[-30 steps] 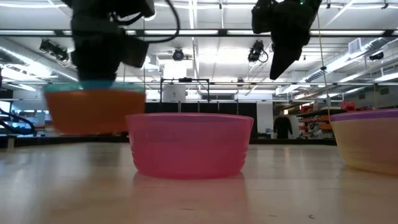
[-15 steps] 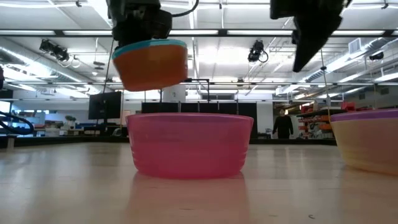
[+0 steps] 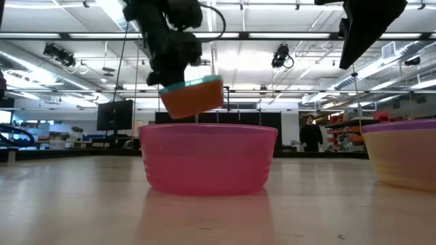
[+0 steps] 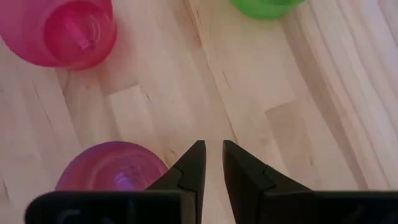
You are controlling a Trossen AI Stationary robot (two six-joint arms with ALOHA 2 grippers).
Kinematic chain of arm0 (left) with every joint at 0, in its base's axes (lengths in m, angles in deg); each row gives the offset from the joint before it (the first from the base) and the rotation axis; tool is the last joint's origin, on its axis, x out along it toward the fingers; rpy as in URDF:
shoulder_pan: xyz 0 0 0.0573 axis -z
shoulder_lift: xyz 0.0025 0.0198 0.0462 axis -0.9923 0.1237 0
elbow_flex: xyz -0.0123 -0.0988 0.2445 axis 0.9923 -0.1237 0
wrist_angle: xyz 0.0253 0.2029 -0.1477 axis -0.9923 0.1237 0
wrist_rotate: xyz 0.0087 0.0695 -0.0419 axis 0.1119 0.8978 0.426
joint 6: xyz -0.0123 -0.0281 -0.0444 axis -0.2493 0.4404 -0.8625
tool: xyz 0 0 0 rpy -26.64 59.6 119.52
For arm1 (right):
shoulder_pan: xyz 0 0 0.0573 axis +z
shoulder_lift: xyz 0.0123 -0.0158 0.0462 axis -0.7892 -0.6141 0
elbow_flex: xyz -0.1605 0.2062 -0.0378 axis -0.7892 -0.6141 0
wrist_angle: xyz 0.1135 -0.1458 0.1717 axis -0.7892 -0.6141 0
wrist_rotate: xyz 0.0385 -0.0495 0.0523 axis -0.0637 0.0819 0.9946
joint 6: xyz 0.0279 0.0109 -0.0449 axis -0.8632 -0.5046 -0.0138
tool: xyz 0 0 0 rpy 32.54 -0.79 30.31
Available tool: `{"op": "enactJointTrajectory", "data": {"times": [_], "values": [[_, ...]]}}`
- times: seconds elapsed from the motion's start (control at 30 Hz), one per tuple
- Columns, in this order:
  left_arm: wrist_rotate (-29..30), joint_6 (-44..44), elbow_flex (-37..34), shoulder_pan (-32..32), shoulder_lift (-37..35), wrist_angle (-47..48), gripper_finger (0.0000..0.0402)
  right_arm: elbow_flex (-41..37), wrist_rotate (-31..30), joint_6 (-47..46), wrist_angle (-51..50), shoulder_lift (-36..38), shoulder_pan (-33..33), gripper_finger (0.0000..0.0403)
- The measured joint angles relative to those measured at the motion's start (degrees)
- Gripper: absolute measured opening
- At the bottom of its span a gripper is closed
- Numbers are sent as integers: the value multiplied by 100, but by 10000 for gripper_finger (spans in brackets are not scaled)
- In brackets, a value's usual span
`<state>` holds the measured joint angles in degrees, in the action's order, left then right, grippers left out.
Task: Nest bowls inside each other
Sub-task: Stack the blue and orange bowls on the green bowl
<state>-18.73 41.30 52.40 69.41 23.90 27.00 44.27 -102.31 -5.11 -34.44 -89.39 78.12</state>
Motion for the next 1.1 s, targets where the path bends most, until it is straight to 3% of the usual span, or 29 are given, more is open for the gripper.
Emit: {"op": "enactJointTrajectory", "data": {"times": [0.33, 0.6, 0.77, 0.93, 1.1], "values": [[-305, 736, 1262, -476, 1110, 181, 12, -2, -120, -260, 27, -1, 45, 64], [-331, 1033, 2781, -514, 2313, 1733, 12, -2, -135, -510, 17, -1, 45, 64], [-531, 1364, 3067, -663, 2682, 1911, 12, -2, -133, -513, 15, -1, 45, 64], [-1023, 1571, 3107, -864, 2730, 1755, 12, -2, -128, -577, 14, -1, 45, 64], [-1155, 1572, 3105, -964, 2734, 1744, 12, -2, -129, -556, 14, -1, 45, 64]]}}
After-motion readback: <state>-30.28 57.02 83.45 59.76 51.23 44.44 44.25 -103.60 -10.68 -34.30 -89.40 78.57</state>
